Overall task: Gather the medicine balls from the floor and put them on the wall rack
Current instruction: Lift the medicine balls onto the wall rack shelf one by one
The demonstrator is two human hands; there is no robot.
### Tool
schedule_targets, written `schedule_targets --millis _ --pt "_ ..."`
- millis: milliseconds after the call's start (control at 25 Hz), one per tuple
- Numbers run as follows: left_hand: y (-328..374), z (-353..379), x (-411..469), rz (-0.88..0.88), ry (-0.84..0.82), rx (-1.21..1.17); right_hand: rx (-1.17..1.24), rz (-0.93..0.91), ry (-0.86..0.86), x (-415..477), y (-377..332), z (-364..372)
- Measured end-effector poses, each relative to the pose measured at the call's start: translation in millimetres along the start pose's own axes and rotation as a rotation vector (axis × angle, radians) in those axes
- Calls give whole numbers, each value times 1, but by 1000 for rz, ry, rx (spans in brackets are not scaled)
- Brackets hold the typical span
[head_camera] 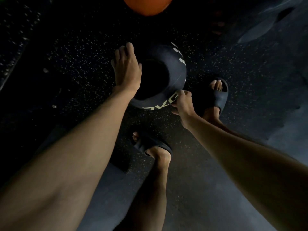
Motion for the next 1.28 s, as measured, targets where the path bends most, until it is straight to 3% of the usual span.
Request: schedule_targets --millis 160,360,480,640,880,1120,1280 --pt "-35 0 -8 -77 27 -154 -37 -194 86 -18 -8 19" --pt "-96 8 -48 -363 56 -522 -228 -505 223 -29 -48 38" --pt "-130 20 -86 -527 19 -668 -202 -618 267 -33 -71 48" --pt "-169 48 -124 -648 27 -785 -282 -539 120 9 -84 84" --pt "-191 78 -142 -649 39 -899 -566 -457 -210 57 -99 118" --pt "-206 85 -139 -696 29 -1001 -595 -427 -130 73 -106 139" --pt "-186 83 -162 -813 -87 -1121 -665 -461 -21 53 -87 105"
Point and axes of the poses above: each hand's wrist, its own x-axis towards the middle knuckle, its own z-axis out of the palm, y = z × x, the point moved 7 cm from there along x, towards the middle knuckle, and after that the axes turned 11 degrees about z, right-handed, at the moved point
